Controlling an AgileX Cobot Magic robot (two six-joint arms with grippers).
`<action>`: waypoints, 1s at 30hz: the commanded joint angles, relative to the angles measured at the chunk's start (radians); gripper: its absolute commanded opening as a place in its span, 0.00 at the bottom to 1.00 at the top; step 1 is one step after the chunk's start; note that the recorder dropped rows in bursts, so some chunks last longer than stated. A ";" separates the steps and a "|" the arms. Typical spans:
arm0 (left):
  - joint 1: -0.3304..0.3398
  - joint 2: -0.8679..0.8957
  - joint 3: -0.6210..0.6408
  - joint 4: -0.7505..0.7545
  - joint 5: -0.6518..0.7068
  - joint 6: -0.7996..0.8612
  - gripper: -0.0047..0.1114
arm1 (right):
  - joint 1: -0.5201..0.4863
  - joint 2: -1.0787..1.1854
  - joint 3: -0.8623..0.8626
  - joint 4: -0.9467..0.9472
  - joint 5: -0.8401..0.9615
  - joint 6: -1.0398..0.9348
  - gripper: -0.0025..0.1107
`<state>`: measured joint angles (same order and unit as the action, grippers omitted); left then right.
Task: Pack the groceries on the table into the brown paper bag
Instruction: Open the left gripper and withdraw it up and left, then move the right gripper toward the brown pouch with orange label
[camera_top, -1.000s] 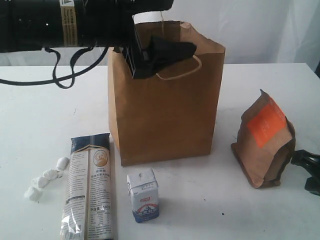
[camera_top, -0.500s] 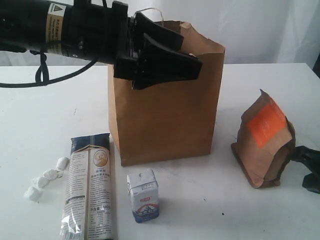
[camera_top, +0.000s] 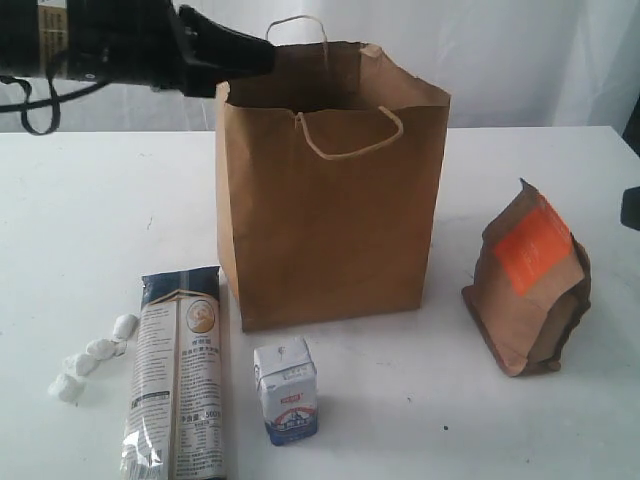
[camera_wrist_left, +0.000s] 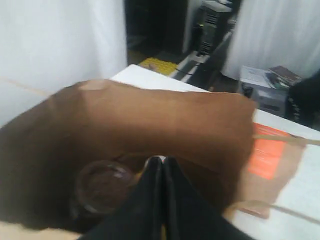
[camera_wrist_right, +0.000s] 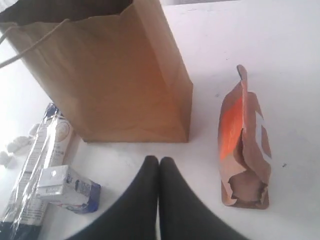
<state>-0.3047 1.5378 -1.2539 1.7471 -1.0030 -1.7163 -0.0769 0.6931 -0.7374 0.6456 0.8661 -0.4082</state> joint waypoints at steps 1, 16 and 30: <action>0.164 -0.020 -0.004 -0.003 0.060 -0.094 0.04 | 0.000 -0.016 -0.008 0.004 0.036 -0.070 0.02; 0.600 -0.094 0.198 -0.003 0.512 -0.404 0.04 | 0.000 -0.016 -0.008 -0.199 -0.066 -0.054 0.02; 0.619 -0.305 0.722 -0.003 0.856 -0.337 0.04 | 0.000 0.010 -0.008 -1.352 -0.043 0.783 0.02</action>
<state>0.3136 1.3064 -0.5920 1.7402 -0.2005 -2.0524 -0.0769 0.6912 -0.7389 -0.6049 0.7684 0.2439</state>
